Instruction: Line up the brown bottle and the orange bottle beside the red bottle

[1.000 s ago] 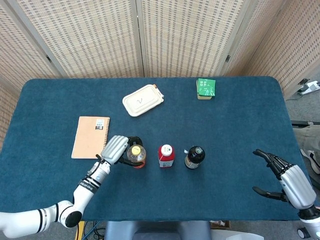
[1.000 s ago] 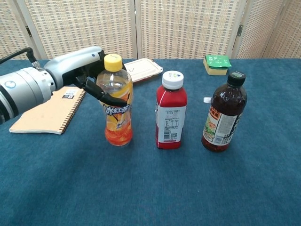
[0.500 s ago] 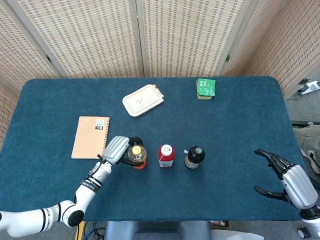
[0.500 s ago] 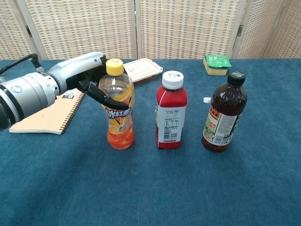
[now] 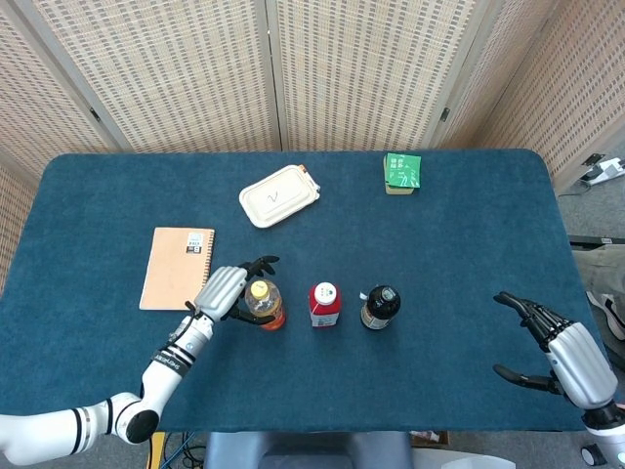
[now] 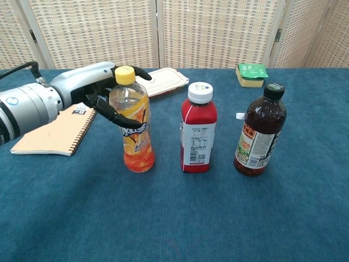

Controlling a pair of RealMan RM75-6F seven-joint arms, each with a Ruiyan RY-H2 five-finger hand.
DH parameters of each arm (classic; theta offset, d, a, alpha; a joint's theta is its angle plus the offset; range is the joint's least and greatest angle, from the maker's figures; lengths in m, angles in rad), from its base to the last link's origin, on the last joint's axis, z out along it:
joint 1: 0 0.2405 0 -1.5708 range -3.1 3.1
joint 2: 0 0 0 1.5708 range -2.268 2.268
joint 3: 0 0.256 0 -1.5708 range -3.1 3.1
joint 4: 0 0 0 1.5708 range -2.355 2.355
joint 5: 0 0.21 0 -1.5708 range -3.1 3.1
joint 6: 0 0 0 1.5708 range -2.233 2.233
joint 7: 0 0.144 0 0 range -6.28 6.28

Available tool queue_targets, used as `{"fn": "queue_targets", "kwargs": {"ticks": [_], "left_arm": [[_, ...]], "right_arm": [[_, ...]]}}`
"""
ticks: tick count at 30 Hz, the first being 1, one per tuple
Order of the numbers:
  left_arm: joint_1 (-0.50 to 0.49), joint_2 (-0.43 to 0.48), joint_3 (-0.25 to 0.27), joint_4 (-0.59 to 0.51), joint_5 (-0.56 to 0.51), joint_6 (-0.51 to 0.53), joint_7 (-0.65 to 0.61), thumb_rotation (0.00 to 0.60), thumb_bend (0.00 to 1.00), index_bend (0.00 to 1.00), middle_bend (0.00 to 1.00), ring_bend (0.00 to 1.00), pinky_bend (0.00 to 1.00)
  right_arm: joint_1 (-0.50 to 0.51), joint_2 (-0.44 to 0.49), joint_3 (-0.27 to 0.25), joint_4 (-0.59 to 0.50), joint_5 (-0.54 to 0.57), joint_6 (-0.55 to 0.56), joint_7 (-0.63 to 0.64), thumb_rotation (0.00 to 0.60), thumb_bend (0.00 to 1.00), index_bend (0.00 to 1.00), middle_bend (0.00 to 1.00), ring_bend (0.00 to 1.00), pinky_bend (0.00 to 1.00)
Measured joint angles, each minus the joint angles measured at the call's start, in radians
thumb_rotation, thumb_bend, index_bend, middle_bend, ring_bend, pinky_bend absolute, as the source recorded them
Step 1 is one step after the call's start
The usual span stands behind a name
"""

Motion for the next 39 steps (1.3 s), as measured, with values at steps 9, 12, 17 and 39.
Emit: {"fn": "queue_targets", "kwargs": {"ticks": [9,12,17,39], "left_arm": [[-0.001,0.034,0.001,-0.053,-0.048,-0.018,0.041,0.600,0.04,0.07,0.20,0.23,0.53],[0.000,0.046,0.001,-0.066,-0.058,-0.020,0.049,0.600,0.04,0.07,0.20,0.23,0.53],[0.007,0.071,0.007,-0.093,-0.061,-0.015,0.060,0.600,0.04,0.07,0.20,0.23,0.53],[0.151,0.255,0.088,-0.163,0.020,0.163,0.118,0.600,0.04,0.11,0.20,0.23,0.53]], "right_arm": [[-0.006,0.004,-0.001,0.000,-0.005,0.015,0.002,0.600,0.00,0.05,0.21,0.23,0.46],[-0.007,0.005,-0.001,0.000,-0.005,0.017,0.003,0.600,0.00,0.06,0.21,0.23,0.46],[-0.007,0.006,0.000,0.000,-0.003,0.016,0.004,0.600,0.00,0.06,0.21,0.23,0.46],[-0.005,0.005,0.000,-0.006,0.008,-0.011,-0.031,0.600,0.00,0.06,0.22,0.23,0.46]]}}
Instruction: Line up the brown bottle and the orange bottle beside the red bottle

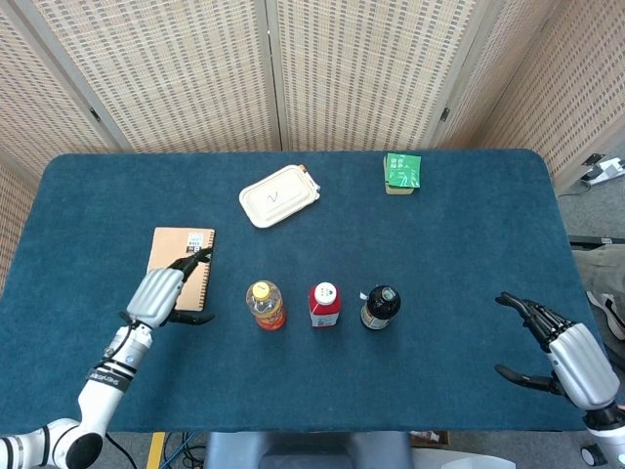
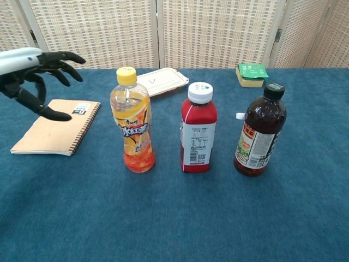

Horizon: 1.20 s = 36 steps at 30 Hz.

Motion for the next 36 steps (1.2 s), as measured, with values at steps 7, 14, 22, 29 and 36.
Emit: {"fn": "queue_targets", "kwargs": {"ticks": [7,14,22,29,36], "left_arm": [[0.104,0.072,0.067,-0.004,0.089,0.131,0.038,0.600,0.04,0.12,0.20,0.23,0.53],[0.220,0.109,0.121,0.003,0.173,0.282,0.060,0.600,0.04,0.16,0.20,0.23,0.53],[0.323,0.102,0.157,0.083,0.267,0.415,0.050,0.600,0.04,0.24,0.24,0.26,0.49],[0.391,0.100,0.201,0.131,0.343,0.467,0.078,0.600,0.04,0.31,0.28,0.29,0.47],[0.411,0.070,0.205,0.198,0.376,0.463,0.077,0.600,0.04,0.33,0.29,0.30,0.47]], "right_arm": [[0.001,-0.003,0.008,-0.015,0.040,-0.045,-0.077,0.600,0.00,0.11,0.24,0.23,0.46],[-0.002,0.009,0.013,-0.049,0.092,-0.095,-0.139,0.600,0.00,0.15,0.25,0.23,0.46],[-0.005,0.031,0.030,-0.109,0.188,-0.174,-0.253,0.600,0.00,0.15,0.26,0.23,0.46],[-0.005,0.040,0.038,-0.128,0.215,-0.202,-0.281,0.600,0.00,0.15,0.26,0.23,0.46],[-0.008,0.046,0.048,-0.119,0.231,-0.207,-0.258,0.600,0.00,0.15,0.26,0.23,0.46]]}}
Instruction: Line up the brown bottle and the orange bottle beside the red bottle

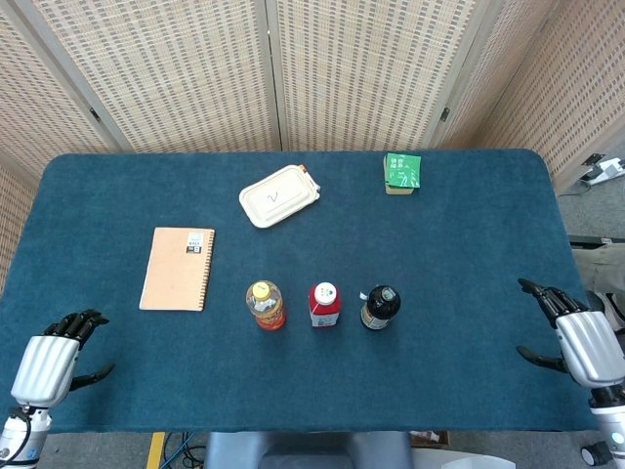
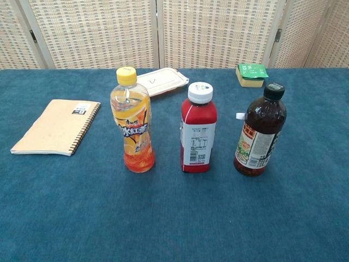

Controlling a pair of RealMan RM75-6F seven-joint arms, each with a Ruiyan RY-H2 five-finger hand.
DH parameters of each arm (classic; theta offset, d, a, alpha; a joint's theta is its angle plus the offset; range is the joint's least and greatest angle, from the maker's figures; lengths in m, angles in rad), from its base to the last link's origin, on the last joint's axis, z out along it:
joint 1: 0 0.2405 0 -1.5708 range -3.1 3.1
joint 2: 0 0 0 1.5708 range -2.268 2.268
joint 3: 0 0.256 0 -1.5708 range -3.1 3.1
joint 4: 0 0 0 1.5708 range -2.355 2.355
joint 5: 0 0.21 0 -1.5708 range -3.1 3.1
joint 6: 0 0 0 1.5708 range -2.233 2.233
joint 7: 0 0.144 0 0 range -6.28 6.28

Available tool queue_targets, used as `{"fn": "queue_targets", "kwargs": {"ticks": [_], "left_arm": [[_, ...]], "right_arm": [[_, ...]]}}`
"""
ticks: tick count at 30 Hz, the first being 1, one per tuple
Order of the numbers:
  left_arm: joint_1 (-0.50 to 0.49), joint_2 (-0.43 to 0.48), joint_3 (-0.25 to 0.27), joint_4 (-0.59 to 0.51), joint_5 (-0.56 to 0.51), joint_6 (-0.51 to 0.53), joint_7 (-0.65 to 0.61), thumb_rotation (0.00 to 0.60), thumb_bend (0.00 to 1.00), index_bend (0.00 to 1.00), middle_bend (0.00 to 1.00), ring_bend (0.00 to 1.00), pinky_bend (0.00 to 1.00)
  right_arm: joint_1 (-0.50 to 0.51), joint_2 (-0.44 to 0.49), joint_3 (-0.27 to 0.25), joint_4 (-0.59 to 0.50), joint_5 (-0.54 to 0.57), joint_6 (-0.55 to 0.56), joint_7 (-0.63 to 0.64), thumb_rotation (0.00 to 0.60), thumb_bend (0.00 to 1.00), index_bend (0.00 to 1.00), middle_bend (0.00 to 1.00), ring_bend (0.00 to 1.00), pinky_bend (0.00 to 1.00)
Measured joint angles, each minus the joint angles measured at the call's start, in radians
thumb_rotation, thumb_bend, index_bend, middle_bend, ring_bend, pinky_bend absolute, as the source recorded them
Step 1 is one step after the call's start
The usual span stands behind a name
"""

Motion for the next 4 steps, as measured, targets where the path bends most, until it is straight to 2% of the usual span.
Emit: {"fn": "queue_targets", "kwargs": {"ticks": [4], "left_arm": [[0.003,-0.007,-0.008,0.003,0.016,-0.006,0.005,0.600,0.04,0.33,0.30,0.30,0.47]], "right_arm": [[-0.001,0.003,0.004,0.007,0.006,-0.004,0.018,0.600,0.00,0.15,0.26,0.23,0.46]]}}
